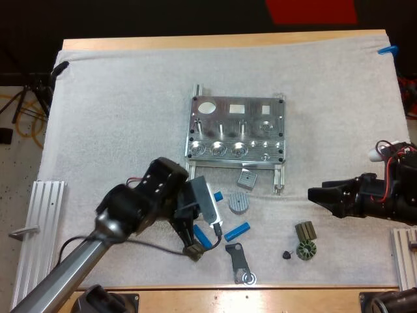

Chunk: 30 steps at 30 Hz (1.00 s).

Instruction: Load cells from right to left

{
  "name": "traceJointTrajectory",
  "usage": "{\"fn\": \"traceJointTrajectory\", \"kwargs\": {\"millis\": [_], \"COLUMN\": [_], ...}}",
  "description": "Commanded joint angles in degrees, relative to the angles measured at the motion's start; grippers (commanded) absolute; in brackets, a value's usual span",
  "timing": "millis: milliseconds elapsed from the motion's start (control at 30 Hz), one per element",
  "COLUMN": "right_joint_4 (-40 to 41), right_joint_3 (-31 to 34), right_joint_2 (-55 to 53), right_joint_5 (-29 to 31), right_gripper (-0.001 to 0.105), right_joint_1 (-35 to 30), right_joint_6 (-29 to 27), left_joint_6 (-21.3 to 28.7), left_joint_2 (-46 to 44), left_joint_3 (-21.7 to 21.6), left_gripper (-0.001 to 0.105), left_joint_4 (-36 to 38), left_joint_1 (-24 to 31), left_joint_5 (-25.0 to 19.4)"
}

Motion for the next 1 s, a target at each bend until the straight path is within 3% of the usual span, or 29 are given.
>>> {"fn": "traceJointTrajectory", "kwargs": {"millis": [0,200,367,667,967], "right_joint_4": [-0.5,-0.5,-2.3,-10.3,-16.4], "right_joint_3": [-0.6,-0.6,-0.6,-0.6,-0.6], "right_joint_2": [0.0,0.0,0.0,1.1,10.4], "right_joint_5": [-2.7,-3.7,-3.6,3.8,4.9], "right_gripper": [0.050,0.049,0.045,0.046,0.046], "right_joint_1": [0.0,3.9,12.2,25.5,32.6], "right_joint_6": [0.6,2.7,7.1,16.6,22.2], "left_joint_6": [0.4,0.4,0.4,0.4,1.4], "left_joint_2": [-2.9,-11.9,-16.8,-18.4,-18.4], "left_joint_3": [-0.5,-0.5,-0.5,-0.5,-0.5], "left_gripper": [0.000,0.000,0.000,0.000,0.000], "left_joint_4": [1.3,1.5,1.5,1.5,1.5], "left_joint_1": [-0.3,-0.3,-0.3,-0.3,-0.3], "left_joint_5": [1.9,7.3,13.2,17.0,17.5]}}
